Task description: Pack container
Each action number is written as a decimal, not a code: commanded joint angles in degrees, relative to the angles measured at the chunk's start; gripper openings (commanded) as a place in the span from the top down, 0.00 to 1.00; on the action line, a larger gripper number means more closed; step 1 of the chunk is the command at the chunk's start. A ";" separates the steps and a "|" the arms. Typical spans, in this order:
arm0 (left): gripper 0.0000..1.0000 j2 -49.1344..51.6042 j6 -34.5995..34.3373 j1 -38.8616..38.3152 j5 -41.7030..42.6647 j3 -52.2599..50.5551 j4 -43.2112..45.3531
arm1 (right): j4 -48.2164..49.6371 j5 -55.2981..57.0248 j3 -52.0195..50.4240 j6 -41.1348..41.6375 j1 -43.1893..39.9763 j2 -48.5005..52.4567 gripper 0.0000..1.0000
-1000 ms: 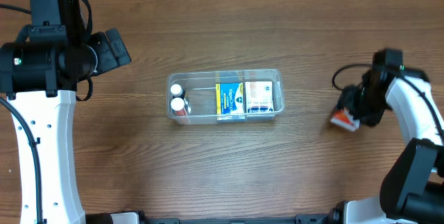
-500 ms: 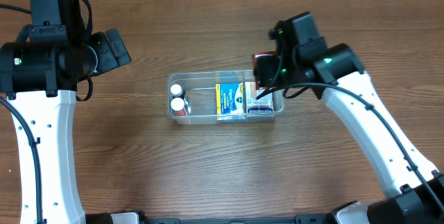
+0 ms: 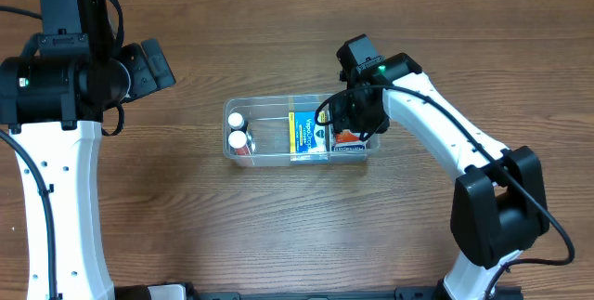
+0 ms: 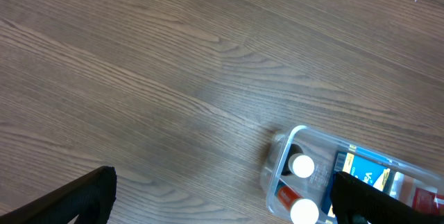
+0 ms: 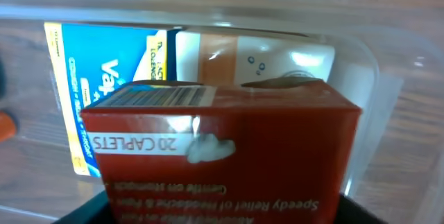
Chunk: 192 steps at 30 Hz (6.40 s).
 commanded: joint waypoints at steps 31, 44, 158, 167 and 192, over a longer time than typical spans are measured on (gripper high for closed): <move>0.00 15.78 16.06 -0.92 9.73 -0.22 0.24 | 3.41 10.01 9.27 -0.52 -17.38 -12.13 0.00; 0.00 -3.37 22.99 -2.95 13.16 -7.34 0.17 | -0.50 14.36 -3.13 2.99 -17.33 -34.51 0.00; 0.00 -73.59 18.84 -1.03 11.26 -73.79 27.76 | 56.17 7.63 -84.76 -22.56 -17.07 -108.78 0.00; 0.00 -86.73 18.93 -0.72 7.69 -99.58 67.71 | 56.17 7.63 -84.76 -22.56 -17.07 -108.78 0.00; 0.00 -86.66 20.15 -0.68 6.71 -107.67 75.34 | 56.17 7.65 -84.76 -22.56 -17.07 -108.78 0.00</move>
